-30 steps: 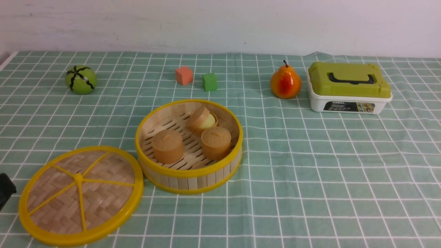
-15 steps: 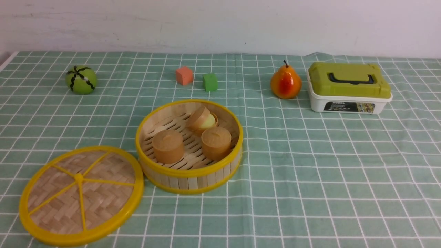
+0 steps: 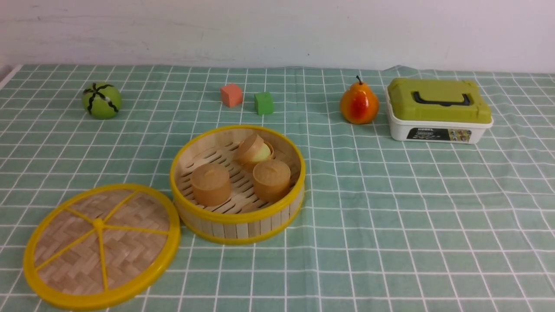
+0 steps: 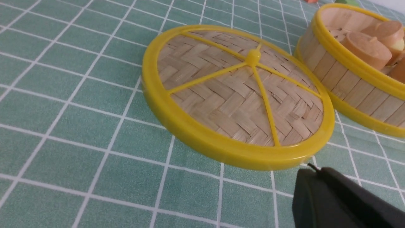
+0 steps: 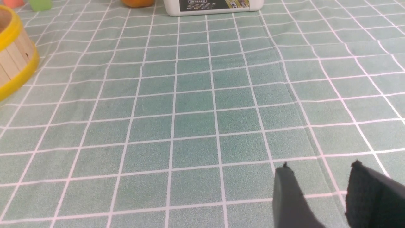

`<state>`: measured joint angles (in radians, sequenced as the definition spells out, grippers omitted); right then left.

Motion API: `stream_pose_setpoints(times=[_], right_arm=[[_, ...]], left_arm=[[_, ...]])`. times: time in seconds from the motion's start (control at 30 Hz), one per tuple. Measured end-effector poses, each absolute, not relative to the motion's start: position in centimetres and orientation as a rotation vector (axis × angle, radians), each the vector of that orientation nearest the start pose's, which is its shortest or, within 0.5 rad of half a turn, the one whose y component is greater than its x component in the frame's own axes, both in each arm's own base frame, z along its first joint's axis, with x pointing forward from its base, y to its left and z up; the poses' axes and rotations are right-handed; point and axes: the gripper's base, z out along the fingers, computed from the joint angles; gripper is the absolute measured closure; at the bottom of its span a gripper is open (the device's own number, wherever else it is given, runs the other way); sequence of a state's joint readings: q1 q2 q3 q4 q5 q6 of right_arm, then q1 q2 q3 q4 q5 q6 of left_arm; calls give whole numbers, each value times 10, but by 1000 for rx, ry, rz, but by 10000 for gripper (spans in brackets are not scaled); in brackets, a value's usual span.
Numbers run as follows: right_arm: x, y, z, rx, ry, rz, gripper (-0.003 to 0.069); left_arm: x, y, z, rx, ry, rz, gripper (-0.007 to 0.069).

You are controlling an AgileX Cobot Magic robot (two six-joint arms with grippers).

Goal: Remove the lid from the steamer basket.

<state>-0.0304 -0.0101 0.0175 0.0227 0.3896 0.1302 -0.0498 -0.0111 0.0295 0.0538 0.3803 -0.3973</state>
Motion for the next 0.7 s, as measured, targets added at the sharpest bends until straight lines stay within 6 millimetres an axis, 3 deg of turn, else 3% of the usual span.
stream_pose_setpoints(times=[0.7], right_arm=[[52, -1, 173, 165, 1874, 91, 418]], left_arm=[[52, -4, 169, -221, 1890, -278, 617]])
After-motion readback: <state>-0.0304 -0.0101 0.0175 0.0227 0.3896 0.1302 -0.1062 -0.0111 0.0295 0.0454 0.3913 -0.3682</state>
